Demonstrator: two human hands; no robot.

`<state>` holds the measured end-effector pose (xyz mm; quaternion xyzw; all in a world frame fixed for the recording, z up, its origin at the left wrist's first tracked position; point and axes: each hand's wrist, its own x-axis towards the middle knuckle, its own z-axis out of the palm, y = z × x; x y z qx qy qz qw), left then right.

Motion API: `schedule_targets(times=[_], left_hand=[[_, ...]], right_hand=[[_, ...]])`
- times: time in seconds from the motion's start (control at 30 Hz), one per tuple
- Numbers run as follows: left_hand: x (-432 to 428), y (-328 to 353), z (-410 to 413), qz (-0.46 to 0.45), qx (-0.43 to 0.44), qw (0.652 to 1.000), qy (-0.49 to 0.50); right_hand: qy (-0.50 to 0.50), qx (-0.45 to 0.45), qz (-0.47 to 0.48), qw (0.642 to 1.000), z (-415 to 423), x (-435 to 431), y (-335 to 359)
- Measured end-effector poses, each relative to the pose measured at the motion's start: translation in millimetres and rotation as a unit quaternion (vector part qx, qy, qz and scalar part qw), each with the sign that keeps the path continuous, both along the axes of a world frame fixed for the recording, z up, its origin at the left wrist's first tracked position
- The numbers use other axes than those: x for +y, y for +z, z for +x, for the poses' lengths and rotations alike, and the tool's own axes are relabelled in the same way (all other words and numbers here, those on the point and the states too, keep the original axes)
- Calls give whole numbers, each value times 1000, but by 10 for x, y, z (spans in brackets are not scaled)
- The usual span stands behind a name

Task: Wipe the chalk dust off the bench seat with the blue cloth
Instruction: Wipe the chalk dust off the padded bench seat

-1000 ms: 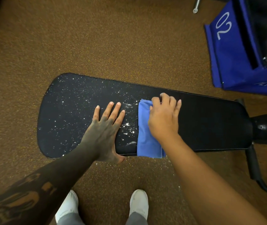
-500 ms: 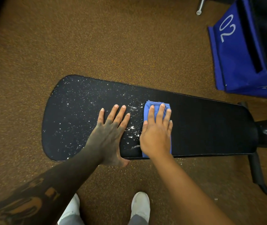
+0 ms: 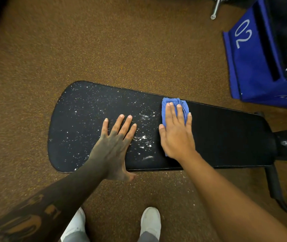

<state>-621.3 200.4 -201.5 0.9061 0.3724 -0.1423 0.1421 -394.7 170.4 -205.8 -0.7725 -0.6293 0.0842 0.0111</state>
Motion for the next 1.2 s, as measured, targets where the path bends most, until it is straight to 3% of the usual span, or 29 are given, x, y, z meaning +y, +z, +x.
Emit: schedule_targets(times=[0.3,0.47,0.5,0.6,0.63,0.77,0.9,0.97,1.1,1.2], left_hand=[[10,2,4,0,8,1000,-4],[8,0,9,5,8,1000,-7],[9,-5,7,4,5,1000,-6],[0,2,-1,3,4,1000,-6],[4,4,0,5,5,1000,-5],[8,6,5,6,3,1000,-3],[2,-6,-1,7,2,1000,-7],[-3,-5,2,10,7,1000,-5],[-7,8,6,11,8,1000,-4],[2,5,2,8,3,1000,-4]], right_hand=[[-177,70,39,981,-159,289,-126],[31,125,60,990,-27,98,-133],[25,122,67,990,76,130,-154],[-113,114,67,985,129,278,-137],[-115,115,65,984,31,294,-129],[34,120,50,991,-76,178,-127],[-95,88,36,991,98,313,-99],[-74,102,34,991,-111,306,-66],[64,107,6,992,-66,194,-63],[-46,98,29,994,129,357,-79]])
